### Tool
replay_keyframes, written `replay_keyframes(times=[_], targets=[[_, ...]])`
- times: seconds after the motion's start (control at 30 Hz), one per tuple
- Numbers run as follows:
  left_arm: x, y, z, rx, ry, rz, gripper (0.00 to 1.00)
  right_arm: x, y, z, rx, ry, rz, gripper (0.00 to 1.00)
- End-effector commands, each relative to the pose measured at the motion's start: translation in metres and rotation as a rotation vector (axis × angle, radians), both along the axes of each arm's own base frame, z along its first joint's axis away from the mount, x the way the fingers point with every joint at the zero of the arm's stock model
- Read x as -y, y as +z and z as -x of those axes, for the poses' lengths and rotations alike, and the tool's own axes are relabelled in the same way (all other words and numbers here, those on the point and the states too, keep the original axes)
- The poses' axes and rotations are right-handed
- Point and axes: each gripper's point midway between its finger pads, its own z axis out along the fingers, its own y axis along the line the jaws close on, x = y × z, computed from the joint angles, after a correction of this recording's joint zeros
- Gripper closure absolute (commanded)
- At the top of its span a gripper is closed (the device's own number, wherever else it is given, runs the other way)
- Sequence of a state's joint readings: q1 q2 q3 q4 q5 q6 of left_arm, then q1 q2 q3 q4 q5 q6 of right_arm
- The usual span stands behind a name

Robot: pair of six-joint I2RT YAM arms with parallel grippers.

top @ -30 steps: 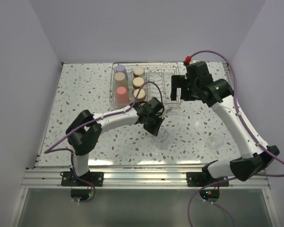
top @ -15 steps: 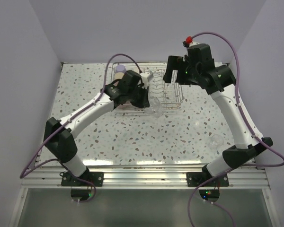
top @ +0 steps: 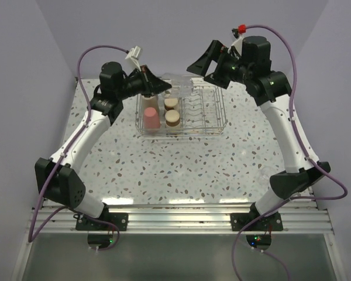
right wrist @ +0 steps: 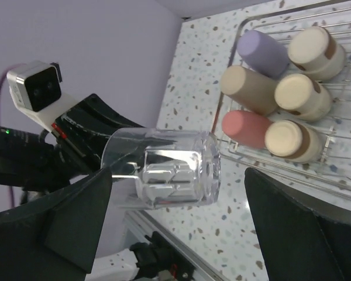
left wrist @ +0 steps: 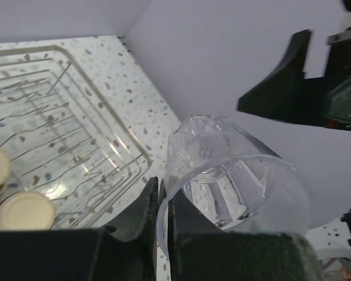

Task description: Load the cups into the dish rack

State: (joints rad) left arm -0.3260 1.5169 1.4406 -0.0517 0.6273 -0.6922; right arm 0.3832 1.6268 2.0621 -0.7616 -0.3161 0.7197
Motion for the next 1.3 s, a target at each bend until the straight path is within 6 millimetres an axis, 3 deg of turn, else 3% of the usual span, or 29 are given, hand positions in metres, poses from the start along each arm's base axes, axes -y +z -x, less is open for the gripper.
replay_keyframes(times=[0.0,0.23,0.27,0.3,0.37,0.4,0.57,0.6,0.63,0.73,1.0,1.1,1.27], targets=[[0.001,0.069,0.024,0.162,-0.135,0.226,1.0,-0.029,0.024,0.003,-0.011,0.137,-0.195,0.02],[-0.022,0.086,0.034,0.173,-0.154,0.447,1.0,-0.041,0.035,0.007,-0.004,0.188,-0.346,0.02],[-0.024,0.087,0.035,0.176,-0.158,0.46,1.0,-0.041,0.035,0.007,-0.004,0.188,-0.365,0.02],[-0.024,0.086,0.033,0.172,-0.161,0.473,1.0,-0.043,0.02,0.005,-0.039,0.182,-0.373,0.02],[-0.026,0.087,0.032,0.172,-0.165,0.499,1.0,-0.043,0.031,0.013,-0.019,0.202,-0.431,0.02],[-0.026,0.087,0.029,0.167,-0.155,0.504,1.0,-0.042,0.026,0.014,-0.027,0.2,-0.434,0.02],[-0.032,0.08,0.021,0.137,-0.111,0.477,1.0,-0.044,0.043,0.016,0.058,0.231,-0.512,0.02],[-0.033,0.078,0.021,0.138,-0.112,0.468,1.0,-0.045,0.037,0.013,0.057,0.231,-0.524,0.02],[-0.035,0.074,0.019,0.134,-0.107,0.464,1.0,-0.046,0.045,0.013,0.09,0.242,-0.561,0.02],[-0.039,0.07,0.019,0.14,-0.132,0.494,1.0,-0.05,0.044,0.01,0.088,0.261,-0.614,0.02],[-0.062,0.046,0.003,0.093,-0.145,0.581,1.0,-0.055,0.07,-0.002,0.194,0.29,-0.642,0.02],[-0.067,0.048,0.005,0.129,-0.18,0.6,1.0,-0.065,0.071,-0.004,0.194,0.284,-0.602,0.02],[-0.066,0.053,0.002,0.139,-0.186,0.599,1.0,-0.085,0.036,-0.009,0.119,0.239,-0.509,0.02]])
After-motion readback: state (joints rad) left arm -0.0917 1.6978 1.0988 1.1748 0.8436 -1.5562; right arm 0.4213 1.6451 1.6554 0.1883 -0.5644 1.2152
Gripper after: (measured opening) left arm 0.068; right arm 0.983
